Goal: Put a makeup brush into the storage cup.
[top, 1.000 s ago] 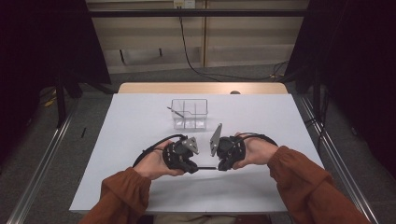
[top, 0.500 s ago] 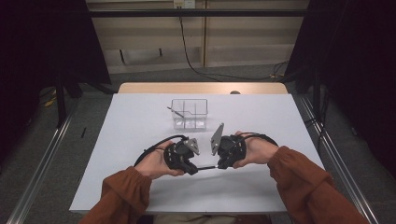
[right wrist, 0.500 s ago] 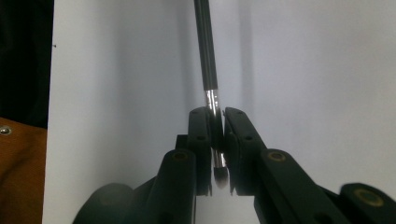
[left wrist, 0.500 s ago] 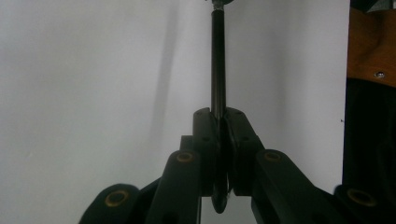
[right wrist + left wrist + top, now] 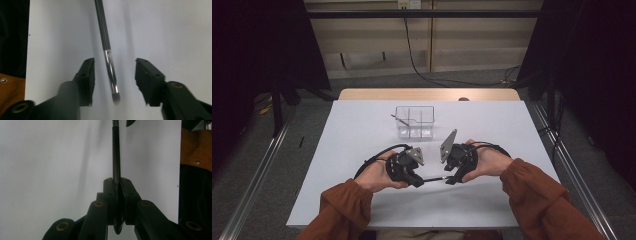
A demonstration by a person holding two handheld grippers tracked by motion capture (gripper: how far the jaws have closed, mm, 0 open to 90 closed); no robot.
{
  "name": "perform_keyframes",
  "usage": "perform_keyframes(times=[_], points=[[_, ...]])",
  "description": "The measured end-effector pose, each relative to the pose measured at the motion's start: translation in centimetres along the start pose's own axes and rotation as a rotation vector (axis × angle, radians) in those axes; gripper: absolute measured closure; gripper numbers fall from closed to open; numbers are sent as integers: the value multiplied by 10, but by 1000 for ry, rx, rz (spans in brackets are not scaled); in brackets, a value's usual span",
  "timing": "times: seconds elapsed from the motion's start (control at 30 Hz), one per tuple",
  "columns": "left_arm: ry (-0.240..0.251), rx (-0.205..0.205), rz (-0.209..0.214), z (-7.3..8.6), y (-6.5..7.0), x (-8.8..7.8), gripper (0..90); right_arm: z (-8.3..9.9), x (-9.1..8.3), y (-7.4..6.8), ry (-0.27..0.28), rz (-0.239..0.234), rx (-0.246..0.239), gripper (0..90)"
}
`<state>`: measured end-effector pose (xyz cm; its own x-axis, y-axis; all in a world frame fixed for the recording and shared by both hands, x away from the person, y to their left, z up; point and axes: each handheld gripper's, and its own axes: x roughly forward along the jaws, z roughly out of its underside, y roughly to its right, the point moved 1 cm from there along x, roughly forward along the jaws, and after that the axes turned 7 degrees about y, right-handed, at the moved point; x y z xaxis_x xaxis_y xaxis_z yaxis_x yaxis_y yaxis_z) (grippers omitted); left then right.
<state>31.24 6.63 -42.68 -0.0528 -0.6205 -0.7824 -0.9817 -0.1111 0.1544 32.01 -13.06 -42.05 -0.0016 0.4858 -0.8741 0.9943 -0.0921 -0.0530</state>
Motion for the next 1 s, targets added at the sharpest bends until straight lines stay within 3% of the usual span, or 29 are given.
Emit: perform_keyframes(times=[0.07, 0.1, 0.23, 0.33, 1.0], points=[[-2, -11, 17, 0, 0, -1, 841, 0, -1, 0, 11, 2, 3, 424], [0, -8, -1, 1, 1, 0, 842, 0, -1, 0, 17, 2, 1, 412], [2, -6, 11, 3, 0, -5, 841, 3, -4, 0, 24, 10, 17, 323], [19, -14, -8, 6, 1, -9, 841, 6, -7, 1, 31, 26, 32, 270], [115, -70, -30, 36, -2, -29, 841, 29, -22, -4, 133, 103, 106, 102]])
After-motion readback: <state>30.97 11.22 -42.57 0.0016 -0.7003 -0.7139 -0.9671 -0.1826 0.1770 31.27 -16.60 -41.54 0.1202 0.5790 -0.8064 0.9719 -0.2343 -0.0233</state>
